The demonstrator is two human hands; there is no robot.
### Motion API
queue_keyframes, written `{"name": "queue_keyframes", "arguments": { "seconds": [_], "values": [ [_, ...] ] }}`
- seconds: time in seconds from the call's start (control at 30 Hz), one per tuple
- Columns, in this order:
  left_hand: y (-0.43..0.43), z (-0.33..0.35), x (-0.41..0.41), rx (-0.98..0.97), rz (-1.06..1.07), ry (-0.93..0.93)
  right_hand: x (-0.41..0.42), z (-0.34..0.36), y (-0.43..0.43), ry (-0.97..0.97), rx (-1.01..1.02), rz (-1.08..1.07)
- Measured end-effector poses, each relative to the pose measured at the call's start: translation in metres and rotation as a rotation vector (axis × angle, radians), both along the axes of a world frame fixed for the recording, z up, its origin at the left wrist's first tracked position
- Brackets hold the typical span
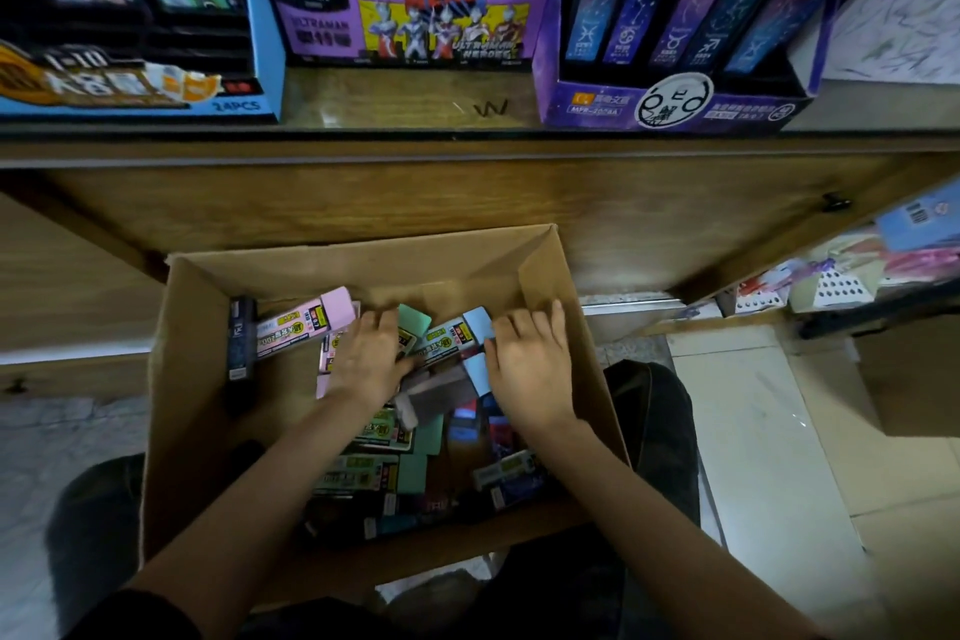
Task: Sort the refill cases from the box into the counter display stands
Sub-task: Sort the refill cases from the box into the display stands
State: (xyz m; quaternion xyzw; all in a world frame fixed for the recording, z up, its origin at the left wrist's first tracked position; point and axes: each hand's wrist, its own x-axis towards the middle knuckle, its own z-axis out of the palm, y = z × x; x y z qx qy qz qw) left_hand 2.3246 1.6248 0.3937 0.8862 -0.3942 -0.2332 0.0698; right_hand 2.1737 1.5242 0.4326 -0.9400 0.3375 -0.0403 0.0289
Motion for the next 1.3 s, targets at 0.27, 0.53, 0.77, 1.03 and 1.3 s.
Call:
{"name": "queue_keyframes", "arguments": {
  "seconds": [0.27,0.53,0.77,1.03,1.3],
  "values": [
    [-0.001,-0.001,-0.001,-0.046,0.067,0.145,0.010,-0.033,0.014,0.030,0.900,-0.514],
    [0.016,0.004,-0.008,-0.395,0.254,0.415,0.002,-0.029,0.001,-0.412,1.175,-0.633],
    [0.021,0.024,-0.008,-0.500,0.355,0.616,0.013,0.010,-0.018,-0.424,1.132,-0.332],
    [0.026,0.053,-0.024,-0.577,0.202,0.911,0.054,0.030,0.000,-0.380,1.126,-0.298],
    [0.042,0.034,-0.011,-0.598,0.648,1.057,0.047,0.007,-0.032,-0.320,1.049,-0.446]
  ]
}}
